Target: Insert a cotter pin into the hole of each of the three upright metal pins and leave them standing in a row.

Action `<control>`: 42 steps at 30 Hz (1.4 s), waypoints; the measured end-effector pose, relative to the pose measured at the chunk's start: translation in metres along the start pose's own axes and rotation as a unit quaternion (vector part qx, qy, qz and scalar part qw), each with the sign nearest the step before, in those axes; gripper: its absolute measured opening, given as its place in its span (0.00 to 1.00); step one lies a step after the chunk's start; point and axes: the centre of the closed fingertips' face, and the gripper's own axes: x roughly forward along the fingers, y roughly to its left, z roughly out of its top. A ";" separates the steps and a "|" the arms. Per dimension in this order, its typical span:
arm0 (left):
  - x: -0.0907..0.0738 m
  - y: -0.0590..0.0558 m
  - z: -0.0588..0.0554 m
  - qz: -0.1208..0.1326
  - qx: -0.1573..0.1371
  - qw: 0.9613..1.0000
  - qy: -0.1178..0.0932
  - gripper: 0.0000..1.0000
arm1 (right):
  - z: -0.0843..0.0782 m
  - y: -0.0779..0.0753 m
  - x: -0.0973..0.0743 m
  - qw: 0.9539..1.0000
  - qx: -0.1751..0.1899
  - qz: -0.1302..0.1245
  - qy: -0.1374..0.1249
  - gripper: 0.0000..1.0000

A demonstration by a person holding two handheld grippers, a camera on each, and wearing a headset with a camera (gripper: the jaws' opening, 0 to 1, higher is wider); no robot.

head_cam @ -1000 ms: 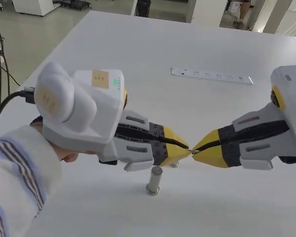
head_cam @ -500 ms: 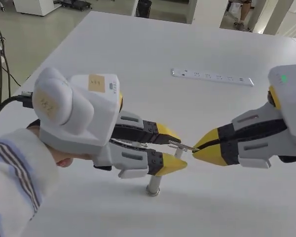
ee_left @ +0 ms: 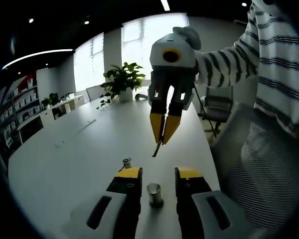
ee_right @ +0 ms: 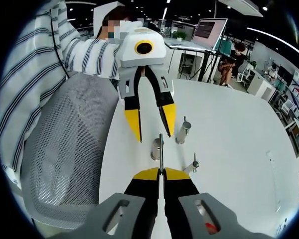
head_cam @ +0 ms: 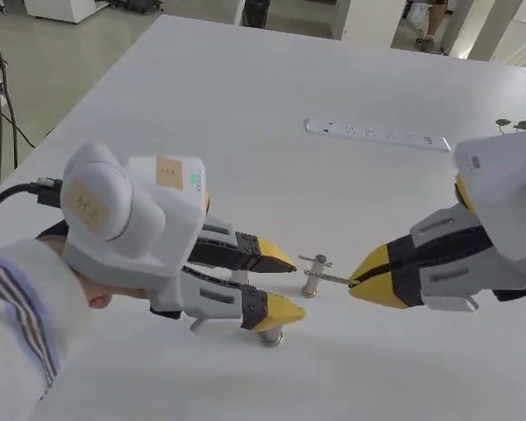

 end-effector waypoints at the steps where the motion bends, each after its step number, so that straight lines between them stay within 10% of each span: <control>1: 0.000 0.000 -0.002 -0.001 0.000 1.000 0.002 0.23 | -0.002 0.001 0.001 1.000 0.001 0.002 0.004 0.00; 42: 0.011 0.010 -0.033 -0.014 -0.039 0.998 0.043 0.10 | -0.028 0.008 0.037 0.998 0.044 0.025 0.037 0.00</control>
